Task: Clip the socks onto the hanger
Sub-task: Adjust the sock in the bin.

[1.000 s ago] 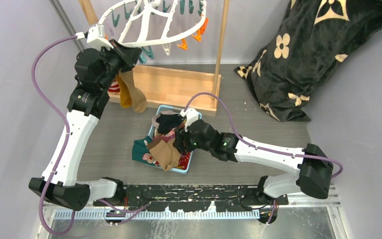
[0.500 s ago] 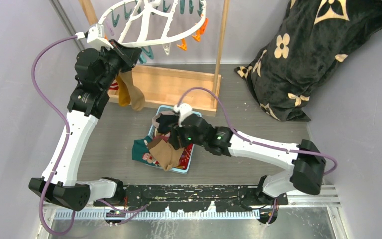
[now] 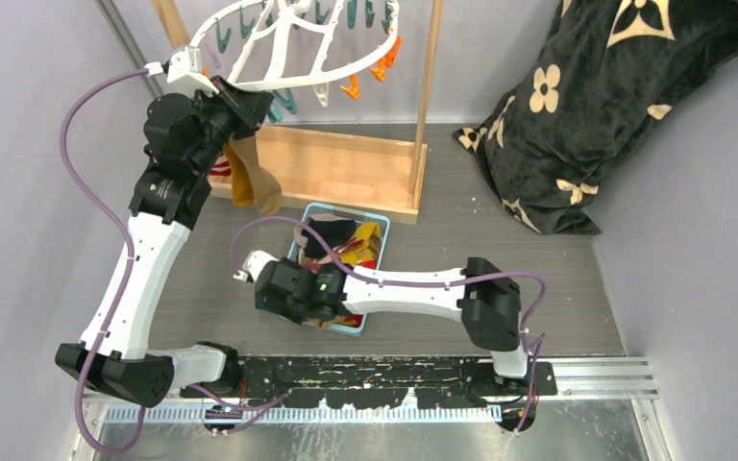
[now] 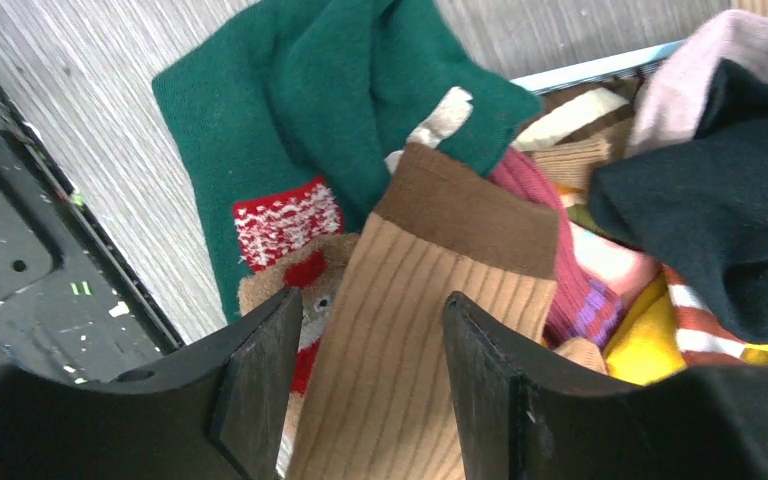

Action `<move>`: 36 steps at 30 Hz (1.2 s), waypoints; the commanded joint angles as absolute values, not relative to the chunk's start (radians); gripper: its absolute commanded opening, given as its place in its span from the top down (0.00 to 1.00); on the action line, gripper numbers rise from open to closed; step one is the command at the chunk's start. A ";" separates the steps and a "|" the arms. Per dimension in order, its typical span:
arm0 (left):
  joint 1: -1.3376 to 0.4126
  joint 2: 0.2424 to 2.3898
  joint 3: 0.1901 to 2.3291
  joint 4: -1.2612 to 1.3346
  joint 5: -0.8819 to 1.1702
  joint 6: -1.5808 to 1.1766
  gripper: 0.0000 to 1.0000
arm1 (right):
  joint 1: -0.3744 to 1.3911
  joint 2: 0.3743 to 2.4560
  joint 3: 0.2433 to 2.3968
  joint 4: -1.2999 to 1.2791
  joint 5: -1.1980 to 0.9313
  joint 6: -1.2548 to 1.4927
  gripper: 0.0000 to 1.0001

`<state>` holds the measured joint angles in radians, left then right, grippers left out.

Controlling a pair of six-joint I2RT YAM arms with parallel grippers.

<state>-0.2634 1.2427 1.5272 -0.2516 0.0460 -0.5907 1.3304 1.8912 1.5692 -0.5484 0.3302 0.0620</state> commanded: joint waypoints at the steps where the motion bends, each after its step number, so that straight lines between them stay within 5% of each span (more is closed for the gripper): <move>1: -0.259 1.203 1.540 -0.196 0.044 -0.574 1.00 | 1.358 1.924 1.673 -0.632 0.436 0.006 0.42; 7: -0.259 1.199 1.540 -0.198 0.041 -0.574 1.00 | 1.380 1.977 1.715 -0.647 0.497 -0.013 0.46; 18: -0.260 1.197 1.542 -0.197 0.039 -0.578 1.00 | 1.381 1.967 1.712 -0.559 0.664 -0.066 0.74; 24: -0.260 1.195 1.542 -0.200 0.039 -0.578 1.00 | 1.381 1.851 1.622 -0.411 0.721 -0.063 0.99; 31: -0.259 1.195 1.547 -0.202 0.041 -0.578 1.00 | 1.378 1.734 1.543 -0.369 0.685 0.034 0.99; 32: -0.259 1.195 1.548 -0.203 0.041 -0.578 1.00 | 1.371 1.713 1.521 -0.362 0.657 0.057 0.93; 34: -0.260 1.196 1.549 -0.205 0.039 -0.576 1.00 | 1.351 1.711 1.527 -0.408 0.581 0.121 0.63; 36: -0.259 1.195 1.551 -0.203 0.035 -0.575 1.00 | 1.354 1.755 1.560 -0.455 0.586 0.141 0.55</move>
<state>-0.2634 1.2385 1.5272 -0.2516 0.0456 -0.5907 1.3621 1.7515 1.5295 -0.4419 0.6250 0.0460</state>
